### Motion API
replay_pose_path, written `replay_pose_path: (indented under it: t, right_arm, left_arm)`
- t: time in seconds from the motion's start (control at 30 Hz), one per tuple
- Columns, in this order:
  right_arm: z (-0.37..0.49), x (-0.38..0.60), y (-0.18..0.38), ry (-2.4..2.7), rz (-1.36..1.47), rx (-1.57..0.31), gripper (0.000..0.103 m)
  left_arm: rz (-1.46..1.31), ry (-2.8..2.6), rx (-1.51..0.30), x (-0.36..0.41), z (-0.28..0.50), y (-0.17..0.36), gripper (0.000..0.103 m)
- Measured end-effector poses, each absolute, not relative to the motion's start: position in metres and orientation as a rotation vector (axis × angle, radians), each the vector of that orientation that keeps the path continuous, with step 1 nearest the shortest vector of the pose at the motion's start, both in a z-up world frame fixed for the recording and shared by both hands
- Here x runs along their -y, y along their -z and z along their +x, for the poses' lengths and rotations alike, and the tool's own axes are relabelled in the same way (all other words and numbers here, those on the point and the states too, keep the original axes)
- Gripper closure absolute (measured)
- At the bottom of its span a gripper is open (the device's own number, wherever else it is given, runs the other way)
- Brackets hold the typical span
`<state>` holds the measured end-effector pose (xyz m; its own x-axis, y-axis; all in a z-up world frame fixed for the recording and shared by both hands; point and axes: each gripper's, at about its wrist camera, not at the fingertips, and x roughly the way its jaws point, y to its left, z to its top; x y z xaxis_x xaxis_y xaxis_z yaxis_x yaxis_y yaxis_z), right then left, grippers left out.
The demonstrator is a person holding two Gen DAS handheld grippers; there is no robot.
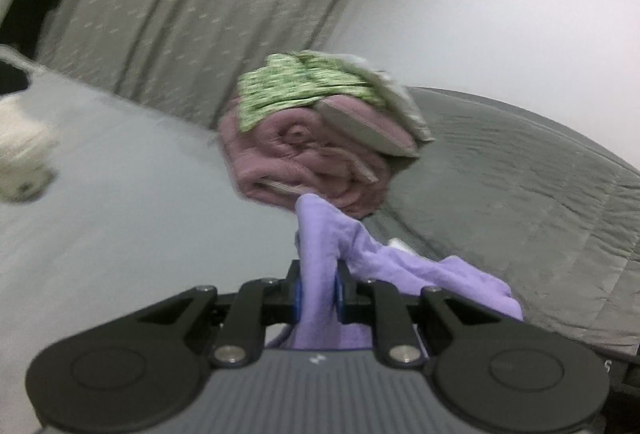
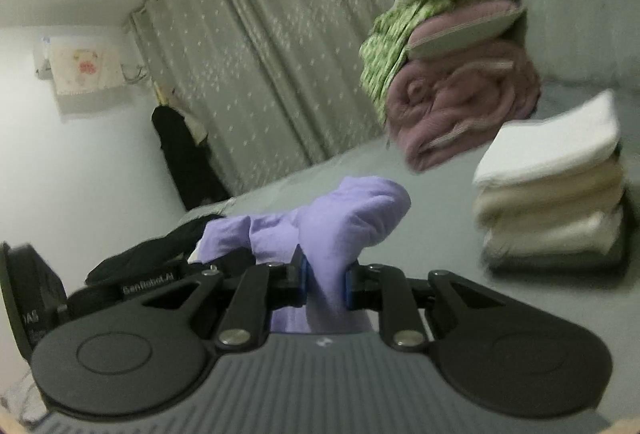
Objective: Fold clothes
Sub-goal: 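Carry the folded shirt with both grippers onto the stack of folded clothes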
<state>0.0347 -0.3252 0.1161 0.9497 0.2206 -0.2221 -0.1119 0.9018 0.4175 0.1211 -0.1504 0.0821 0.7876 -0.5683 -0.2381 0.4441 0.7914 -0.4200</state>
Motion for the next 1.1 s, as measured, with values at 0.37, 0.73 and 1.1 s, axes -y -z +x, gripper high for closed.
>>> replay_pose_path:
  t: [0.37,0.73,1.1]
  right_arm:
    - [0.066,0.428,-0.139,-0.082,0.310,-0.146,0.083]
    - [0.107,0.491,-0.117,0.010,0.269,-0.114,0.083]
    - [0.147,0.549,-0.061,0.136,0.316,-0.199,0.076]
  left_arm:
    - [-0.250,0.715,-0.300,0.288,0.181,-0.115,0.088]
    - [-0.150,0.771,-0.331,0.390,0.244,-0.117,0.088]
    - [0.038,0.651,-0.387,0.451,0.289,-0.070,0.080]
